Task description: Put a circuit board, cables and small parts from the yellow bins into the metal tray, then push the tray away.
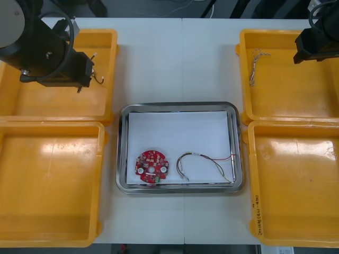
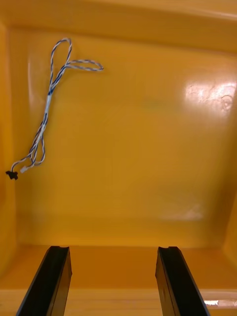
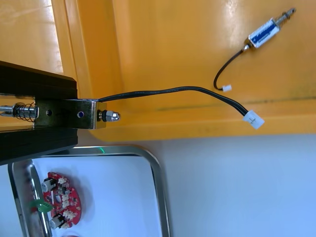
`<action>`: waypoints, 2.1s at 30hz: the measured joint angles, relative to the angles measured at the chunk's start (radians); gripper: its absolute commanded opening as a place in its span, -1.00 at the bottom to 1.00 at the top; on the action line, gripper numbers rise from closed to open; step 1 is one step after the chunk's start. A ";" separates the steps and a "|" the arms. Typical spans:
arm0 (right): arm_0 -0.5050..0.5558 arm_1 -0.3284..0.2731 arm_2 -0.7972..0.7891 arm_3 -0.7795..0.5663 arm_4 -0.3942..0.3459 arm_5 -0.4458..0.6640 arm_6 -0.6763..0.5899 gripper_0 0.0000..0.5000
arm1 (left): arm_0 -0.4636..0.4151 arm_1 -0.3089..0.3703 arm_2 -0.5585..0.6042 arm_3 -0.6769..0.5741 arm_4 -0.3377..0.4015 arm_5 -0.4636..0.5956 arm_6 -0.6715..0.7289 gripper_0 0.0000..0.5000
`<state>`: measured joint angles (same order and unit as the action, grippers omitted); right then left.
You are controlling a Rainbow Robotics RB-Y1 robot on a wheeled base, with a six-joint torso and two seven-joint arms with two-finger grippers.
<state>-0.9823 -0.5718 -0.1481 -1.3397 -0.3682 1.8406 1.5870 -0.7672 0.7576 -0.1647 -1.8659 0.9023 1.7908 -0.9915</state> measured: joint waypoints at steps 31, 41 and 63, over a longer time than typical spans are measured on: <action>-0.091 0.119 -0.092 0.350 0.118 -0.511 -0.223 1.00 | -0.002 -0.132 -0.449 -0.141 -0.231 -0.096 0.467 -1.00; -0.099 0.156 -0.121 0.474 0.158 -0.703 -0.250 1.00 | -0.002 -0.142 -0.529 -0.093 -0.251 -0.161 0.506 -1.00; -0.100 0.193 -0.121 0.597 0.180 -0.893 -0.259 1.00 | -0.002 -0.147 -0.647 0.060 -0.338 -0.302 0.507 -0.18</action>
<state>-1.0824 -0.3790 -0.2695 -0.7432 -0.1882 0.9474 1.3277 -0.7690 0.6103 -0.8115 -1.8062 0.5647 1.4889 -0.4849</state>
